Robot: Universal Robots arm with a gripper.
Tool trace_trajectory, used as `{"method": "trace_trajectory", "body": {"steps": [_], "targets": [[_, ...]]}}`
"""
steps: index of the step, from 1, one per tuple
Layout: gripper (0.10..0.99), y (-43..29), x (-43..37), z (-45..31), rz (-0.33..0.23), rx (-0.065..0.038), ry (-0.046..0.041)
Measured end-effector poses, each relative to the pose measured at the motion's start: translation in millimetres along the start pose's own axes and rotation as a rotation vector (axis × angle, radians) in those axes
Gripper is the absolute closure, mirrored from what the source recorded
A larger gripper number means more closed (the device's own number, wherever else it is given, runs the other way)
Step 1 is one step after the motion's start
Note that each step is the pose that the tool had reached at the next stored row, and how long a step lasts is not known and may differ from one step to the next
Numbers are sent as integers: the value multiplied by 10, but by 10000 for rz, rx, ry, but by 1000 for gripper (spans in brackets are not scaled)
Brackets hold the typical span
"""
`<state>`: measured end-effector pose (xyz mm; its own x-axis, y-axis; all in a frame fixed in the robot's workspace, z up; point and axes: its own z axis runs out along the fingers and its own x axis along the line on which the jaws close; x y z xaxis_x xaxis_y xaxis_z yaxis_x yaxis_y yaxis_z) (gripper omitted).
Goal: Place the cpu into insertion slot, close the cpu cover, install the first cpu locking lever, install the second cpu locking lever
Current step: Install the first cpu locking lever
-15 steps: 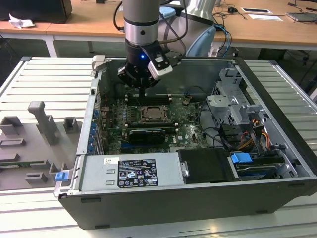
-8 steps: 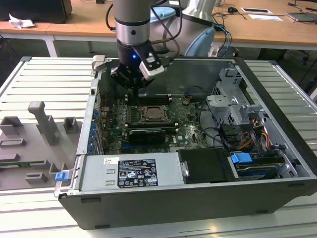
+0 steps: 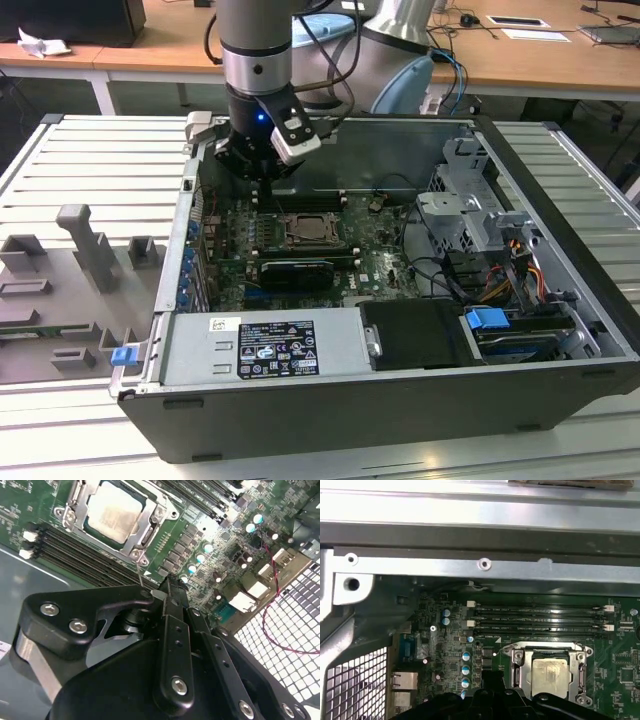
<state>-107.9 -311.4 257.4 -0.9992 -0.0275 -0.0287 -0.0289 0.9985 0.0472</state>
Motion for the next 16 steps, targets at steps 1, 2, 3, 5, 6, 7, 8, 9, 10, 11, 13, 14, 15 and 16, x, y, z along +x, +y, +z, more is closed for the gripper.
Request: {"method": "trace_trajectory", "body": {"steps": [1, 2, 3, 5, 6, 7, 8, 9, 10, 11, 13, 14, 15, 16], "targets": [[980, 3, 14, 7, -1, 0, -5], [980, 11, 21, 14, -1, 3, -6], [980, 23, 24, 20, -5, 1, -7], [980, 97, 33, 32, -38, -1, -7], [980, 122, 39, 33, -55, -1, -8], [980, 137, 43, 33, -71, 0, -10], [980, 161, 44, 34, -92, -1, -12], [980, 178, 43, 35, -104, 0, -11], [980, 185, 42, 36, -112, 0, -11], [980, 189, 38, 36, -120, 0, -10], [980, 190, 26, 41, -126, -3, -11], [980, 190, 13, 48, -126, -1, -11], [980, 189, -9, 58, -125, 1, -9], [980, 187, -61, 77, -126, 0, -10]]}}
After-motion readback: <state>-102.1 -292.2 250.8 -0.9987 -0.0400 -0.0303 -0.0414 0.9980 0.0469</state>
